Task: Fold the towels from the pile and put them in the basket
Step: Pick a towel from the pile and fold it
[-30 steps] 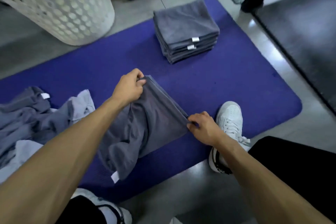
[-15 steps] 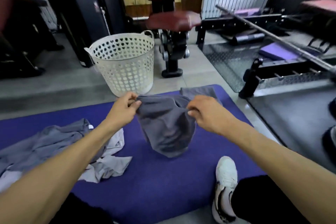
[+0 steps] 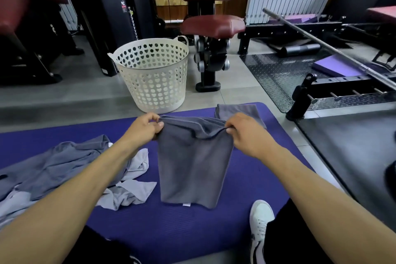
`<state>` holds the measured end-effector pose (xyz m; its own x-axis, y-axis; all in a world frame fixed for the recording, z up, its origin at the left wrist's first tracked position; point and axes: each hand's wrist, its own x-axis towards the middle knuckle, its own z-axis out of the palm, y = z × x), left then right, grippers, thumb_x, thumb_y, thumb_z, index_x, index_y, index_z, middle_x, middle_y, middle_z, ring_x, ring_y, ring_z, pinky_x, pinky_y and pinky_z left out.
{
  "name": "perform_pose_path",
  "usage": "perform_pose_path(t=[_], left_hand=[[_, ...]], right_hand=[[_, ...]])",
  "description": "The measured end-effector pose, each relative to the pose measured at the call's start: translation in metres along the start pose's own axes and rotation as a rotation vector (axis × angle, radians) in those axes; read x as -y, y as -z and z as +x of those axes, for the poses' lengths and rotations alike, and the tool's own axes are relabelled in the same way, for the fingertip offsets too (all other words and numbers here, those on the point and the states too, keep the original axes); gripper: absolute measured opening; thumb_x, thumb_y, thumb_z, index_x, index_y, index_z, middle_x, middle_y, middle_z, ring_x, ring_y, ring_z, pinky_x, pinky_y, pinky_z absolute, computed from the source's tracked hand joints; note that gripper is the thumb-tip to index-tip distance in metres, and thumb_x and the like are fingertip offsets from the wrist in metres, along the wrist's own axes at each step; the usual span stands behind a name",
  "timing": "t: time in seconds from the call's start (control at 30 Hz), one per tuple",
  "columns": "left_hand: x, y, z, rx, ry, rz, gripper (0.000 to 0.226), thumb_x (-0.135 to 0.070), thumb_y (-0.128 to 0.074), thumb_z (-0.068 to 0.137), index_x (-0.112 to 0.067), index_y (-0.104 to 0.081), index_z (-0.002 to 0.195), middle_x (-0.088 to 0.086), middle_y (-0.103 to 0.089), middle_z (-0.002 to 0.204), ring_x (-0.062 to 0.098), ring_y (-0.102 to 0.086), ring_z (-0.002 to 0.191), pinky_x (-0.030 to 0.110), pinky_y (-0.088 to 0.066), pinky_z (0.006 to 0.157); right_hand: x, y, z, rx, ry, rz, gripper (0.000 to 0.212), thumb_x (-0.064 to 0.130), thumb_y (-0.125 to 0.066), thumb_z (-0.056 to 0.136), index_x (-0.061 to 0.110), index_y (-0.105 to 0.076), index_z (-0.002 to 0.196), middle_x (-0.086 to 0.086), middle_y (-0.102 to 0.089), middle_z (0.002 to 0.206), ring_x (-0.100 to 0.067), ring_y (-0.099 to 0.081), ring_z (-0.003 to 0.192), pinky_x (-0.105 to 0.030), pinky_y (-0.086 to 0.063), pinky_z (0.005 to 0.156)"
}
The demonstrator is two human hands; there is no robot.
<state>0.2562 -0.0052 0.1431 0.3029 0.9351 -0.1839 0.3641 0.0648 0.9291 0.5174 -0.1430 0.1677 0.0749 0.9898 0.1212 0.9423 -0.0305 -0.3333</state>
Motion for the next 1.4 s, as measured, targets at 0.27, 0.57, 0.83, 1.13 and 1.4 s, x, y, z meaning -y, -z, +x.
perform_pose_path(t=[0.27, 0.57, 0.83, 1.13, 1.4], left_hand=[[0.003, -0.011, -0.011, -0.102, 0.038, -0.034, 0.008, -0.010, -0.062, 0.094, -0.019, -0.061, 0.094, 0.006, -0.065, 0.086, 0.018, -0.059, 0.078, 0.039, -0.053, 0.084], [0.023, 0.002, -0.060, 0.125, 0.136, 0.091, 0.016, -0.003, -0.061, 0.091, -0.013, -0.069, 0.082, 0.004, -0.068, 0.080, 0.020, -0.063, 0.079, 0.033, -0.050, 0.077], [0.017, 0.002, -0.086, -0.041, 0.084, -0.226, 0.018, -0.003, -0.063, 0.091, -0.020, -0.065, 0.092, 0.005, -0.066, 0.085, 0.019, -0.061, 0.076, 0.032, -0.049, 0.070], [0.035, -0.017, -0.035, -0.168, 0.159, -0.074, 0.016, -0.004, -0.068, 0.088, -0.011, -0.070, 0.102, 0.007, -0.068, 0.089, 0.019, -0.062, 0.079, 0.028, -0.052, 0.070], [0.006, -0.010, 0.034, -0.269, 0.003, -0.099, 0.023, -0.008, -0.061, 0.093, -0.027, -0.067, 0.081, -0.004, -0.065, 0.078, 0.013, -0.054, 0.079, 0.032, -0.047, 0.081]], right_hand=[[-0.001, 0.000, -0.007, -0.057, -0.065, -0.039, 0.016, 0.016, -0.046, 0.101, 0.009, -0.059, 0.106, -0.008, -0.053, 0.107, -0.028, -0.053, 0.096, -0.033, -0.037, 0.075], [-0.004, 0.002, -0.044, 0.152, -0.075, 0.030, 0.006, 0.011, -0.053, 0.094, 0.013, -0.057, 0.090, -0.002, -0.054, 0.093, -0.025, -0.054, 0.091, -0.031, -0.040, 0.075], [0.001, 0.013, -0.061, -0.067, -0.080, 0.253, 0.013, 0.005, -0.062, 0.091, 0.017, -0.061, 0.096, -0.001, -0.057, 0.100, -0.016, -0.056, 0.093, -0.022, -0.041, 0.082], [-0.014, -0.012, -0.018, 0.152, -0.189, 0.091, 0.028, 0.003, -0.058, 0.089, 0.015, -0.059, 0.064, -0.004, -0.060, 0.069, -0.022, -0.055, 0.068, -0.024, -0.037, 0.056], [-0.022, 0.006, 0.048, -0.118, -0.186, 0.353, 0.016, 0.011, -0.059, 0.094, 0.011, -0.061, 0.078, 0.007, -0.055, 0.067, -0.002, -0.048, 0.063, -0.004, -0.035, 0.054]])
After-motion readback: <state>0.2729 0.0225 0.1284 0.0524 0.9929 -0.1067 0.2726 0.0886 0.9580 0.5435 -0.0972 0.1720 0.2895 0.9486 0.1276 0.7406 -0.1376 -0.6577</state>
